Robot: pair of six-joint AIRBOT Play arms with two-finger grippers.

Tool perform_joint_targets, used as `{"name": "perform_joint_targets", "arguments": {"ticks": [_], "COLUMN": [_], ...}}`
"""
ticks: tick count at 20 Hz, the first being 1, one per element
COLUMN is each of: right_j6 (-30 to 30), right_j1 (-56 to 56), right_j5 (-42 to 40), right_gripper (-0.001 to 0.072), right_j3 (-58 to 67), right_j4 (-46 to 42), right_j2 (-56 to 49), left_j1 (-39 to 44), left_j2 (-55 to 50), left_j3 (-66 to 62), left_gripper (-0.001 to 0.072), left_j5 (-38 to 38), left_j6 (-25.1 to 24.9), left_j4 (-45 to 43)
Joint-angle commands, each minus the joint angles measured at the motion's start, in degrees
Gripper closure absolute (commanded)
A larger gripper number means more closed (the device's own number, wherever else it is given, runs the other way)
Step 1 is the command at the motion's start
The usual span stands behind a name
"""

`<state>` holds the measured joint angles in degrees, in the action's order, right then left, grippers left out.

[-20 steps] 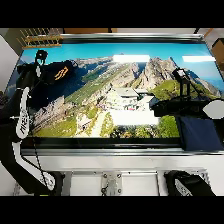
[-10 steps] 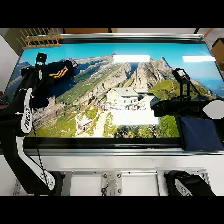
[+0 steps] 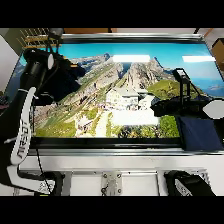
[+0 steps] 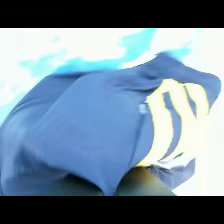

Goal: Fold the clothes and pants, and hang the long-sleeved shirts on hangers.

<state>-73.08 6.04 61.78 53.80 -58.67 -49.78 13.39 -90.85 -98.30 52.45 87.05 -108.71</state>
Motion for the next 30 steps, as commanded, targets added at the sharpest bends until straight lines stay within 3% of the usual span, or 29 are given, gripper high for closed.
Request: {"name": "perform_joint_targets", "arguments": {"ticks": [1, 3, 6, 10, 13, 14, 15, 16, 17, 21, 25, 26, 30], "right_j6": [0.46, 4.79, 0.28, -4.74, -5.2, -5.18, -5.2, -5.2, -5.2, -5.2, -5.2, -5.2, -5.2], "right_j1": [0.04, -1.14, -6.95, -14.93, -15.96, -15.85, -15.85, -15.85, -15.85, -15.85, -15.85, -15.85, -15.85], "right_j5": [-0.04, -1.33, -1.6, -1.27, -1.29, -1.27, -1.29, -1.25, -1.09, 0.79, 2.75, 3.17, 5.35], "right_gripper": [0.0695, 0.07, 0.07, 0.07, 0.07, 0.07, 0.07, 0.07, 0.07, 0.07, 0.07, 0.0699, 0.07], "right_j3": [0.07, 0.7, 3.74, 4.31, 4.31, 4.31, 4.31, 4.31, 4.31, 4.31, 4.26, 4.26, 4.26], "right_j4": [5.31, 2.82, -4.35, -4.96, -4.96, -4.57, -3.98, -3.48, -2.89, -1.92, -1.64, -1.53, -1.51], "right_j2": [-0.04, 0.28, 0.96, 3.17, 4.57, 4.76, 4.85, 4.87, 4.87, 4.87, 4.85, 4.87, 4.85], "left_j1": [12.85, 20.2, 31.67, 45.33, 50.23, 50.29, 49.62, 48.04, 45.48, 25.9, 2.27, -2.14, -14.8], "left_j2": [9.75, 14.32, 19.39, 22.56, 23.87, 24.06, 24.52, 25.42, 26.69, 32.26, 27.12, 23.93, 8.02], "left_j3": [7.98, 14.32, 22.64, 29.77, 32.48, 32.44, 32.35, 32.35, 32.37, 32.37, 32.37, 32.37, 32.37], "left_gripper": [0.0705, 0.0704, 0.0704, 0.0705, 0.0704, 0.0646, 0.0277, -0.0006, 0.0029, 0.0029, 0.0029, 0.0029, 0.0029], "left_j5": [7.54, 9.11, 9.53, 9.51, 9.51, 9.51, 9.42, 8.74, 8.22, 4.85, 1.05, 0.96, 1.07], "left_j6": [-2.29, -4.85, -9.53, -10.14, -8.5, -6.03, -4.72, -3.26, -1.66, 5.33, 6.25, 5.66, -5.97], "left_j4": [7.85, 17.81, 28.94, 30.4, 30.47, 30.42, 30.27, 30.25, 30.25, 30.27, 33.59, 36.87, 57.57]}}
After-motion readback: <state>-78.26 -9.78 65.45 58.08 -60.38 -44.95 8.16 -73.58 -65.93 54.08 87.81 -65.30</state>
